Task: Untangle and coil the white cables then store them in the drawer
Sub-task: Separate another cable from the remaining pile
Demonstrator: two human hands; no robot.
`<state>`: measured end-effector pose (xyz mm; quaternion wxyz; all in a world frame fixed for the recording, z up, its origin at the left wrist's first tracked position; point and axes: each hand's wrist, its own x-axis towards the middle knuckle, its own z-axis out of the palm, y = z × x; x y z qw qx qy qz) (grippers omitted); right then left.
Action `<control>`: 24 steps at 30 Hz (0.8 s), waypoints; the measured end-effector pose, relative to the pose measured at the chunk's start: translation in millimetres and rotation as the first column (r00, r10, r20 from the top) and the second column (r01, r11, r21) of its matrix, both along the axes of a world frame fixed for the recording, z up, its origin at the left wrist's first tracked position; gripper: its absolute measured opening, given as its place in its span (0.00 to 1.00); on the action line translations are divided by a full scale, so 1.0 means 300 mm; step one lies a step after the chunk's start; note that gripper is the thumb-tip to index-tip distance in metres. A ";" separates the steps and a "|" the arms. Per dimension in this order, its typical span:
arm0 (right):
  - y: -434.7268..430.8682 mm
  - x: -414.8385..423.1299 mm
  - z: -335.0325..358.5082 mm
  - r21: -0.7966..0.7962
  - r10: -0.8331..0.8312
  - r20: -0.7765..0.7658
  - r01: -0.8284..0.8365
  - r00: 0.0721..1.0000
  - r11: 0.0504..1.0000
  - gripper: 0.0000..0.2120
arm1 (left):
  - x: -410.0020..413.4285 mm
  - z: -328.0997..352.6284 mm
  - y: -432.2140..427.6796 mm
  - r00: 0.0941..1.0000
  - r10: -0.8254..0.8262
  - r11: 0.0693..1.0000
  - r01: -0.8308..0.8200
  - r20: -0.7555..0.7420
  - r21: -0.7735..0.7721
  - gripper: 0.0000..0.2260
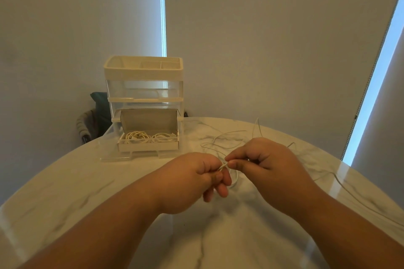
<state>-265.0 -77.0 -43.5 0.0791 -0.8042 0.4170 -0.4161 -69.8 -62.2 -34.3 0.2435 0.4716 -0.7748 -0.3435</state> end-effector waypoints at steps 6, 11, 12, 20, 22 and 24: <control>-0.002 0.001 0.002 -0.030 -0.005 -0.016 0.004 1.000 1.000 0.05 | -0.001 0.009 0.010 0.999 0.012 0.999 -0.011 0.036 -0.032 0.13; -0.009 -0.012 -0.002 0.095 0.068 0.014 -0.069 0.998 0.993 0.12 | -0.010 0.004 0.009 0.996 0.030 0.998 -0.034 -0.079 -0.052 0.14; -0.014 -0.017 -0.003 0.135 0.081 0.020 -0.083 0.996 0.987 0.12 | -0.011 0.006 0.011 0.989 0.032 0.999 -0.035 -0.143 -0.020 0.15; -0.029 -0.007 -0.030 0.255 0.062 0.106 -0.087 0.992 0.963 0.12 | -0.006 0.054 0.022 0.567 0.138 0.941 0.181 -0.812 0.287 0.10; -0.020 0.012 -0.037 0.278 0.103 0.055 -0.114 0.993 0.954 0.11 | 0.002 0.053 0.016 0.475 0.186 0.931 0.194 -0.860 0.309 0.11; -0.009 0.034 -0.045 0.295 0.147 0.014 -0.145 0.989 0.945 0.11 | 0.002 0.048 0.014 0.393 0.226 0.931 0.181 -0.891 0.316 0.13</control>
